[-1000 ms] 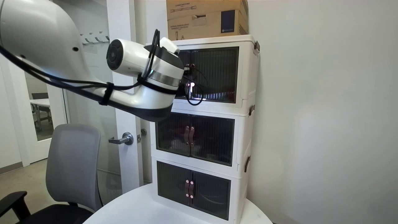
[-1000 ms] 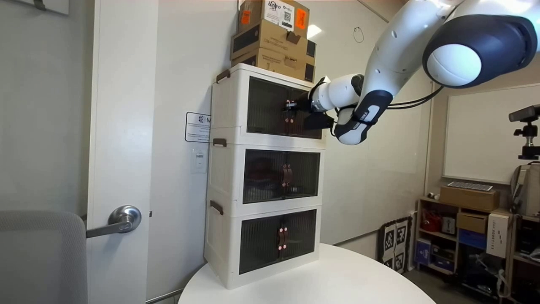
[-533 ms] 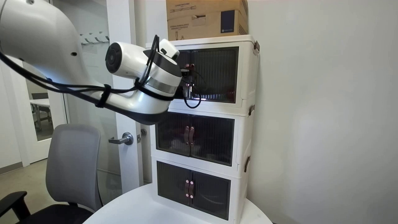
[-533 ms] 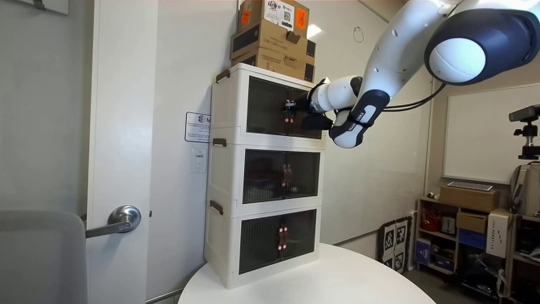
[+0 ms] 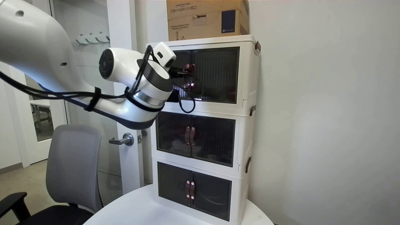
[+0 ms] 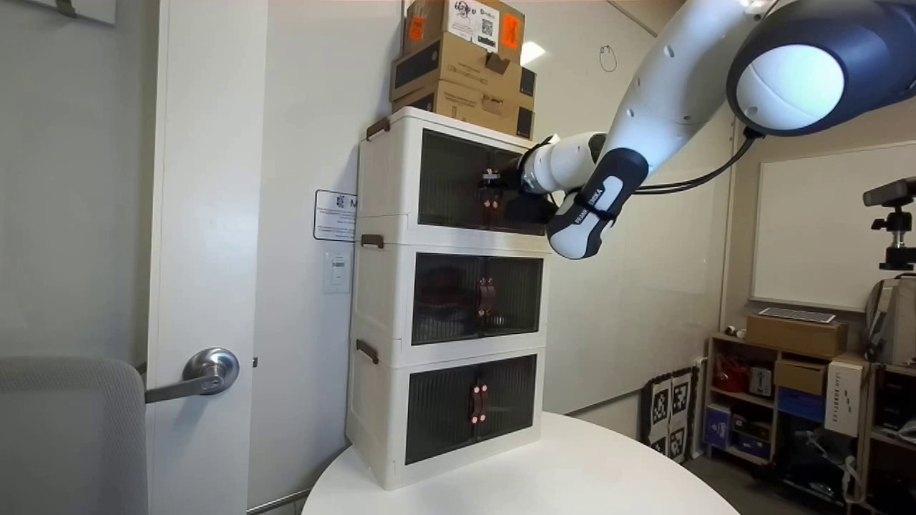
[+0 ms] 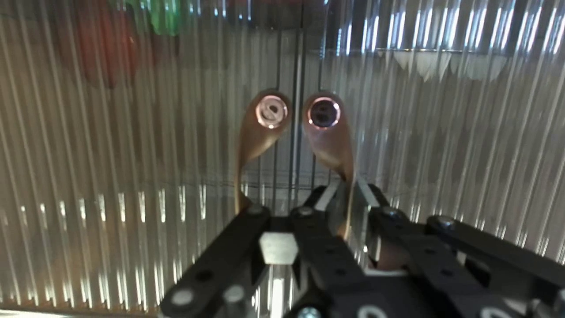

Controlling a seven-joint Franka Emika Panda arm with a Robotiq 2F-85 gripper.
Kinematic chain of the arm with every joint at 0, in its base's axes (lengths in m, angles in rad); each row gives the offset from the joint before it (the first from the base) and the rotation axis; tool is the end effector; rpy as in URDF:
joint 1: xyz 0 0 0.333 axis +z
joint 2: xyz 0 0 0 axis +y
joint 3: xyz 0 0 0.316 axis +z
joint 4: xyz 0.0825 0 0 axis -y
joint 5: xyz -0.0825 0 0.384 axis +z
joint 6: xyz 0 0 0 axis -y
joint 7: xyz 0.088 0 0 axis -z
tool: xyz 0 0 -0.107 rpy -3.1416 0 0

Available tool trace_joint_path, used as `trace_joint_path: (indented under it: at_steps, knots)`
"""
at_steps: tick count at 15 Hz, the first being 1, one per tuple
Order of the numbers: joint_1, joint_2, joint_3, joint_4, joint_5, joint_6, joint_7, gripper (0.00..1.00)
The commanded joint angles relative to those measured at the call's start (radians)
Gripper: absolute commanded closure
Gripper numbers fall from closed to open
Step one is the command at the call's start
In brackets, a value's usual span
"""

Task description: Open the top cabinet doors

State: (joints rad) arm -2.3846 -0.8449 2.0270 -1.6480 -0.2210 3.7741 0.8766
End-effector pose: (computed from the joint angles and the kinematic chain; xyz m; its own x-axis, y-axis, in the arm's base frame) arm 0.7016 0.0434 0.4729 0.0272 0.0415 0.9988 -0.0243 -0.9988 0.0422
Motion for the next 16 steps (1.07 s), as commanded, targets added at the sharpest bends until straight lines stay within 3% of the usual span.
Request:
trace_joint_path:
  at_steps: [1,16]
  knots:
    - [0.05,0.03,0.02,-0.045,0.086,-0.013,-0.089,0.92]
    - [0.147,0.082,0.029,-0.143,0.215,-0.008,-0.218,0.92]
